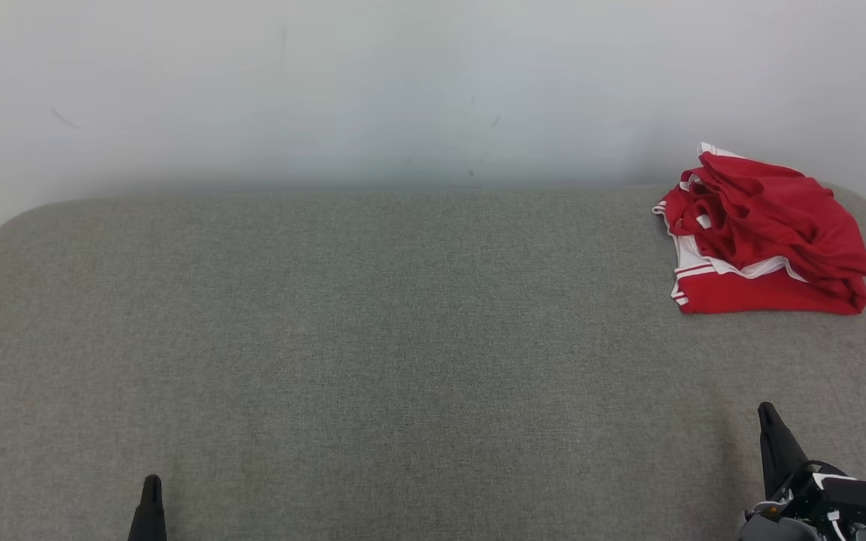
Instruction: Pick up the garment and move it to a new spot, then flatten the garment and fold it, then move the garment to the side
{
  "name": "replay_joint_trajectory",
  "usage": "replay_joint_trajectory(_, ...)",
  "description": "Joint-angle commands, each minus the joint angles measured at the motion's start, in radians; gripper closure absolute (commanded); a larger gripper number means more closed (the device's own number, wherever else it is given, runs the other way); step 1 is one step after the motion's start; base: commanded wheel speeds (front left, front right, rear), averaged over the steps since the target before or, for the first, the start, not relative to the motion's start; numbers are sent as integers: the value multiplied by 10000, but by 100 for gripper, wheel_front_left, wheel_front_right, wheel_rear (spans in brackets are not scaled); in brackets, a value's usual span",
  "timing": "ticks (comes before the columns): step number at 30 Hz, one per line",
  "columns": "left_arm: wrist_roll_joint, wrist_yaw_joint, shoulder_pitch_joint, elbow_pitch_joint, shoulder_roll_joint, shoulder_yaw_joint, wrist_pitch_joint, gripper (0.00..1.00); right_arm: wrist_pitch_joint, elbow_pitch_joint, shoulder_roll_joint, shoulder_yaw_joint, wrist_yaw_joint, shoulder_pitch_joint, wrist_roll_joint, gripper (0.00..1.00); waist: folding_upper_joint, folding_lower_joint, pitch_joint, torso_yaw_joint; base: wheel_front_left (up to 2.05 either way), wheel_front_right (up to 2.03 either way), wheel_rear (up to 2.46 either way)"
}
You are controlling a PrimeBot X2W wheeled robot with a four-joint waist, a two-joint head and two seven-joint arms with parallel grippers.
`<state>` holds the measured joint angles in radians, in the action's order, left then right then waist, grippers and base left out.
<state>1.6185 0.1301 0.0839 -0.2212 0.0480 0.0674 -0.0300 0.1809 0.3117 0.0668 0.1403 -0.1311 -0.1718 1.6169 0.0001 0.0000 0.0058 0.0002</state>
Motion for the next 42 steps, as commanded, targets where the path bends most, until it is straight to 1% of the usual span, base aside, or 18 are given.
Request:
replay_joint_trajectory(1,17,22,64,-30,41,43,-16,100,23,23,-28,13,7,-12,-24,100,-1,0,0,1,0,0,0)
replay_joint_trajectory(42,17,22,61,-26,39,40,-14,100,115,27,-95,126,7,-28,-136,100,-1,0,0,1,0,0,0)
